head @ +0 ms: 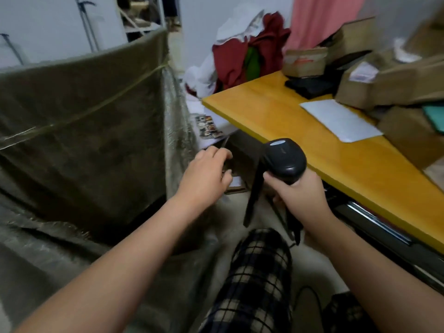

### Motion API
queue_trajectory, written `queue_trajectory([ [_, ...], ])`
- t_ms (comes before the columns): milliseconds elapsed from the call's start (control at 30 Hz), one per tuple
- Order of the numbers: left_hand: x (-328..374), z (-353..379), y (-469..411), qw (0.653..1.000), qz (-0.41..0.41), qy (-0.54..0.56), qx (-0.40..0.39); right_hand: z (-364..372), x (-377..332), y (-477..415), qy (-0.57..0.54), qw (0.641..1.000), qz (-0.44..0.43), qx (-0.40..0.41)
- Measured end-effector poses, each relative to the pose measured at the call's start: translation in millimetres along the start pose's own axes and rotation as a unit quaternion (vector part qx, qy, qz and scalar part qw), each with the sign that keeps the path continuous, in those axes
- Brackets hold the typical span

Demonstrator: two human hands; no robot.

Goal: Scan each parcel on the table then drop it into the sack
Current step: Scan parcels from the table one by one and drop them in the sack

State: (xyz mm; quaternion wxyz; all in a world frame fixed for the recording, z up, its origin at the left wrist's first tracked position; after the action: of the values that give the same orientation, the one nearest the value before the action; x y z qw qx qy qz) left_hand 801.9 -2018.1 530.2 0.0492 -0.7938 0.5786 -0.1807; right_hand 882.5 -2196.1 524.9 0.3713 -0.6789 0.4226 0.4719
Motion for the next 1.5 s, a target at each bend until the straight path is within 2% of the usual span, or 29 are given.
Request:
queue_trajectory([
  [300, 169.2, 28.9, -52.8, 0.979, 0.187, 0.063, -0.039, -168.5, -13.8, 37.5, -0.040, 0.980, 0.034, 0.191],
  [467, 258.1, 36.1, -73.4, 0.956, 0.274, 0.092, -0.042, -230.7, -11.0, 55.0, -0.031, 0.964, 0.048, 0.259],
  [533, 287.1, 37.1, -81.2, 0.942, 0.322, 0.080, -0.038, -250.6, -8.7, 59.5, -0.014, 0.958, 0.052, 0.281],
  [633, 320.9, 41.5, -90.3, 0.918, 0.394, 0.002, -0.038, -278.8, -3.9, 62.7, 0.029, 0.938, 0.044, 0.342],
  [700, 334.0, 43.6, -92.8, 0.911, 0.411, -0.024, -0.037, -291.8, -3.6, 61.5, 0.047, 0.931, 0.059, 0.357],
  [867, 333.6, 39.3, -88.3, 0.922, 0.384, 0.048, -0.029, -289.9, -6.6, 44.2, 0.107, 0.954, 0.110, 0.258],
  [933, 326.0, 36.7, -86.7, 0.921, 0.376, 0.085, -0.065, -282.1, -8.0, 36.9, 0.130, 0.955, 0.123, 0.238],
  [1067, 309.8, 30.3, -78.3, 0.904, 0.367, 0.157, -0.153, -274.0, -12.7, 31.6, 0.184, 0.939, 0.144, 0.251],
  [1133, 303.0, 27.8, -69.4, 0.904, 0.362, 0.176, -0.143, -272.9, -17.0, 37.6, 0.204, 0.937, 0.143, 0.245],
  [1200, 294.7, 27.4, -61.0, 0.915, 0.338, 0.197, -0.093, -273.4, -20.3, 47.8, 0.200, 0.942, 0.125, 0.240],
  [1300, 281.2, 26.4, -50.8, 0.934, 0.245, 0.251, -0.068, -276.4, -24.4, 64.1, 0.100, 0.956, 0.098, 0.256],
  [1367, 273.4, 24.5, -44.2, 0.937, 0.159, 0.283, -0.129, -276.5, -26.5, 74.8, 0.009, 0.957, 0.100, 0.272],
  [1433, 267.1, 22.8, -37.4, 0.916, 0.099, 0.336, -0.198, -271.1, -28.9, 85.8, -0.107, 0.948, 0.110, 0.280],
  [1500, 262.0, 18.4, -29.4, 0.889, 0.072, 0.384, -0.237, -262.3, -27.8, 95.4, -0.242, 0.919, 0.123, 0.286],
])
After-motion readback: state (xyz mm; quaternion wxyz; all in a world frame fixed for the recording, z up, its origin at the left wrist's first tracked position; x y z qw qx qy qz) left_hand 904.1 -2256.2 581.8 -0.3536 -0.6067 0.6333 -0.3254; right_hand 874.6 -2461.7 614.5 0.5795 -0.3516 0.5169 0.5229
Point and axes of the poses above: each hand's wrist, its own y-axis away from the middle knuckle, its own z-axis out of the palm, x = y × z, the point moved 1 cm from there along -y, towards the middle knuckle, and after that the axes turned 9 degrees about -y, right-handed, at the moved point
